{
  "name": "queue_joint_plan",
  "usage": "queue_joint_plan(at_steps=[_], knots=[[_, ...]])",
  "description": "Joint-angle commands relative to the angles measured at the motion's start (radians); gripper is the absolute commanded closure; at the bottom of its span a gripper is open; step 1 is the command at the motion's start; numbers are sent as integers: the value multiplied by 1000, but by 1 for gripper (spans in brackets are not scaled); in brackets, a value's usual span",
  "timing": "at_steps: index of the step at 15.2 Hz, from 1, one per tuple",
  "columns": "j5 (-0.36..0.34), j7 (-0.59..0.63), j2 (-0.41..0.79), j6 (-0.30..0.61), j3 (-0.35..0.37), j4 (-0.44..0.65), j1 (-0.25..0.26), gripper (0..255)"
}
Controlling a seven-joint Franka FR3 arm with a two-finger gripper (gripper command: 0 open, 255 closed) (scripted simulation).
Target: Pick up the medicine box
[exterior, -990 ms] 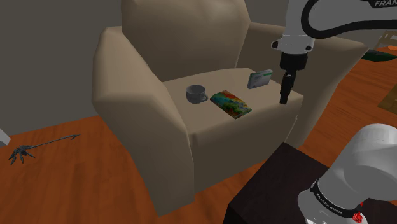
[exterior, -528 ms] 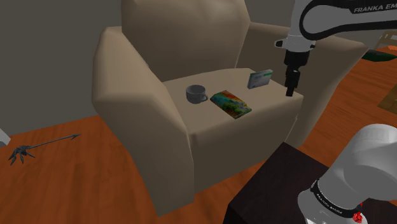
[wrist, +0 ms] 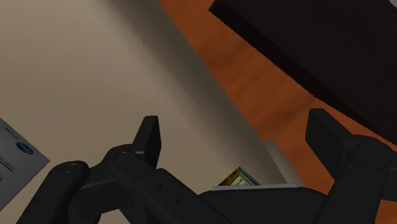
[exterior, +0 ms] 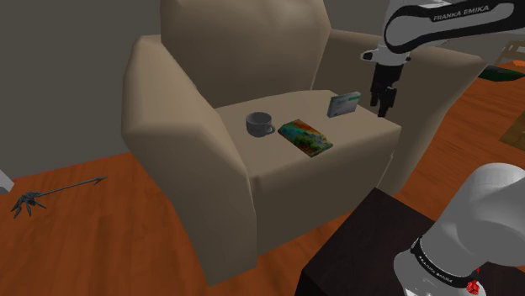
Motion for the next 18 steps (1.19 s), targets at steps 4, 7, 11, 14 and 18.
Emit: queue_joint_plan(at_steps=[4, 7, 11, 14, 18], knots=[[44, -250, 182, 92, -126, 126, 47, 0], [115, -412, 311, 131, -192, 221, 71, 0], [260, -643, 507, 156, -250, 370, 69, 0], [380, -806, 658, 147, -250, 501, 24, 0], [511, -981, 845, 103, -204, 706, -76, 0]])
